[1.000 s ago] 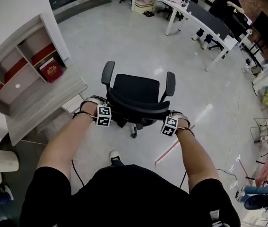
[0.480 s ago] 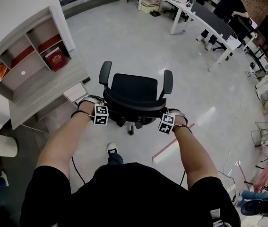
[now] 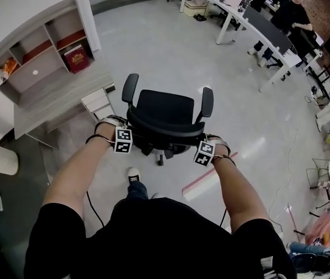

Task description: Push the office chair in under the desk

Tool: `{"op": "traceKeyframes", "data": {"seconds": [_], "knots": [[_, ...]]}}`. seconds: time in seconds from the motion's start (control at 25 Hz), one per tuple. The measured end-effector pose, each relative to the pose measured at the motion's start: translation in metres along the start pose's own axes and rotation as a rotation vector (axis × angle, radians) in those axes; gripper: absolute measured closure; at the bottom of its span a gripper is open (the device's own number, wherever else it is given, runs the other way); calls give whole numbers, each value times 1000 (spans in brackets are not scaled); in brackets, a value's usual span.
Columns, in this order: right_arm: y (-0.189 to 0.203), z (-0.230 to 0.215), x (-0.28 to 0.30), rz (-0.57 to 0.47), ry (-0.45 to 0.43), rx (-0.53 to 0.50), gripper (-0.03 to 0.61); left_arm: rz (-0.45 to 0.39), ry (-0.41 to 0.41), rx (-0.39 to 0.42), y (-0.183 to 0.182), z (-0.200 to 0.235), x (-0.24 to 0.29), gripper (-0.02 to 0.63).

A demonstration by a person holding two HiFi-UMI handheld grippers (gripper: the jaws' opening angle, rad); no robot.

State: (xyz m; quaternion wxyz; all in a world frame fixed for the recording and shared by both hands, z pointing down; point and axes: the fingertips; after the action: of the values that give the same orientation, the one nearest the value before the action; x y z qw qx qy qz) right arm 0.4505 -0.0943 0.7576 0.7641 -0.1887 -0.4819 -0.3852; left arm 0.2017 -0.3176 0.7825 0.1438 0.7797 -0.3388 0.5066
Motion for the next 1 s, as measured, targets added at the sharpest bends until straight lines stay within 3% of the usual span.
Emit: {"op": "traceKeyframes", "data": {"seconds": [1.0], "knots": [[-14, 115, -58, 30, -5, 22, 479, -21, 0, 35, -5, -106, -49, 532]]}}
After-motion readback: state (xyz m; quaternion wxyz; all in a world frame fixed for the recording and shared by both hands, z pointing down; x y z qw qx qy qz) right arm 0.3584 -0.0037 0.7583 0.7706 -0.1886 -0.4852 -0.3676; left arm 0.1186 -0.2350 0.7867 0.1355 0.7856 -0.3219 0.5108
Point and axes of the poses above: the fingertips, and each gripper's own axes: x forward along the fingers, z to its left, y out of its underside, and after that the axes turned 1 degree about z, right-handed
